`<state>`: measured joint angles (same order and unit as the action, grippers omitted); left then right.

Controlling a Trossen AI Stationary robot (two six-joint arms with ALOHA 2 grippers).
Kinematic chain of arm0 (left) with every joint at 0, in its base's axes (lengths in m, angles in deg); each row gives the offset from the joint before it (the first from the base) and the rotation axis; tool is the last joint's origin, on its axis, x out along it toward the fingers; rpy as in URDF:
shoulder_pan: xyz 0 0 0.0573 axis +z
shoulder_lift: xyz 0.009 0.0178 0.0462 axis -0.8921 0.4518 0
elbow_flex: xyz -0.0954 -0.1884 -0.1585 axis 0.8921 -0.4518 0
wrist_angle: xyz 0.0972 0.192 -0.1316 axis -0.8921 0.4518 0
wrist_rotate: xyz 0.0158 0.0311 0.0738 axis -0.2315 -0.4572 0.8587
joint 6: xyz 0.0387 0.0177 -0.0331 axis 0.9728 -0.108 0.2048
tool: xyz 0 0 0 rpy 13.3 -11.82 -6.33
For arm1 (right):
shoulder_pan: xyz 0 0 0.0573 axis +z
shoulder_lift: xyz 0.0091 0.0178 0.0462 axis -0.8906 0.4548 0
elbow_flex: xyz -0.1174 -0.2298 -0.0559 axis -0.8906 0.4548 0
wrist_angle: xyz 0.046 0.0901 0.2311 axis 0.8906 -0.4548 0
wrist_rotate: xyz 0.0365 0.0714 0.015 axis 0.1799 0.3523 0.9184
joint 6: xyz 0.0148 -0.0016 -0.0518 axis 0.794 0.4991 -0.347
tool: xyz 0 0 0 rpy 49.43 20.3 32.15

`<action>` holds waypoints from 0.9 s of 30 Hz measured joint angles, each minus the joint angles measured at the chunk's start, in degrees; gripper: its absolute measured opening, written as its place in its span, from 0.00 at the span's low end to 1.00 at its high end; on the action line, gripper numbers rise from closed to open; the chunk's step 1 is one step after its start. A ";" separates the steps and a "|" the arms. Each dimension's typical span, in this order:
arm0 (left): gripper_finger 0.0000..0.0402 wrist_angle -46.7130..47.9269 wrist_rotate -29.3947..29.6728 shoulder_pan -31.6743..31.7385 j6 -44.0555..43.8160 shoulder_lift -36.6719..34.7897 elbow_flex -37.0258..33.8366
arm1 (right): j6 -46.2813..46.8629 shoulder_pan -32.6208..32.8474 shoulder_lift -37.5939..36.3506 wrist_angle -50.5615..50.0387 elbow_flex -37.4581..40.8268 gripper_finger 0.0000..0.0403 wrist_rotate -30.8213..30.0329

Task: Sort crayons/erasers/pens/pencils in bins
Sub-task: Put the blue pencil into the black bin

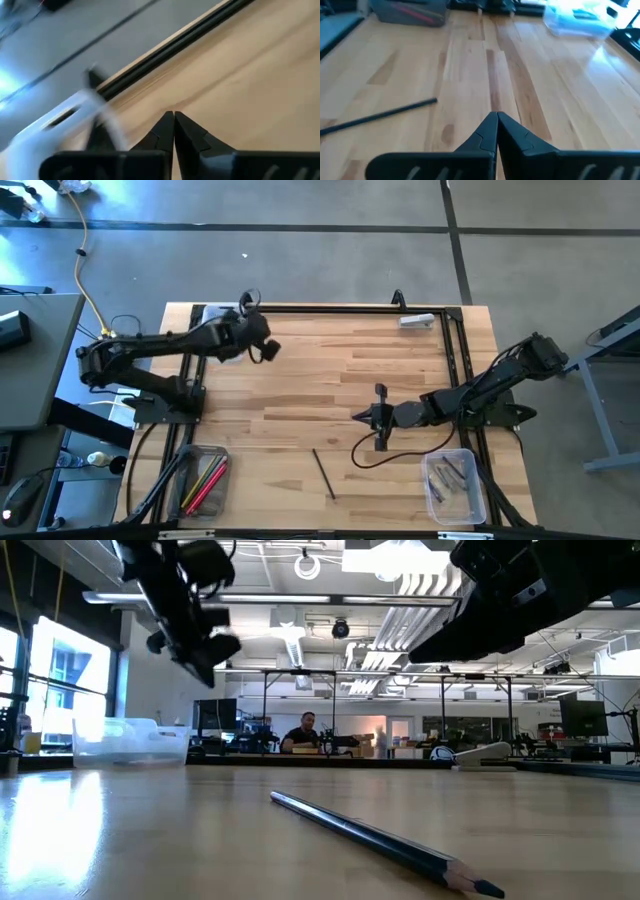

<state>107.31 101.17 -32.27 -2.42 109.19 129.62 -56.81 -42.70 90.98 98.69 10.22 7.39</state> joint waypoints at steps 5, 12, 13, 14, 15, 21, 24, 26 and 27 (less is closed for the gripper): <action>0.01 -16.11 -2.33 -11.72 4.19 -4.99 -6.04 | 4.82 0.00 0.00 -3.90 0.00 0.00 -3.59; 0.00 -51.43 -11.85 -22.99 9.04 -9.79 -23.89 | 11.40 0.00 0.00 -4.36 -0.78 0.00 -8.68; 0.00 -56.33 -13.93 -23.96 9.98 -9.96 -25.99 | 12.26 0.18 0.01 -4.33 -1.39 0.00 -9.37; 0.00 -60.78 -15.76 -24.78 10.75 -10.04 -27.82 | 13.17 0.63 0.00 -4.55 -2.10 0.00 -10.12; 0.00 -64.76 -17.30 -25.50 11.00 -10.01 -29.46 | 14.06 1.22 0.00 -5.46 -2.93 0.00 -10.51; 0.00 -81.66 -23.95 -28.40 11.47 -10.01 -37.45 | 25.17 5.72 1.63 -20.79 -12.62 0.00 -14.63; 0.00 -84.43 -24.20 -29.20 12.71 -10.01 -39.48 | 31.97 7.76 5.70 -29.85 -18.87 0.00 -15.97; 0.00 -84.96 -24.18 -29.22 13.07 -10.00 -40.29 | 36.41 8.80 9.05 -34.40 -23.05 0.00 -15.87; 0.00 -85.07 -24.19 -29.22 13.08 -9.99 -40.49 | 38.38 9.22 11.13 -36.75 -25.18 0.00 -15.58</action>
<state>22.24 76.97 -61.49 10.66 99.20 89.13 -18.44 -33.48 102.11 61.94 -14.95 -8.19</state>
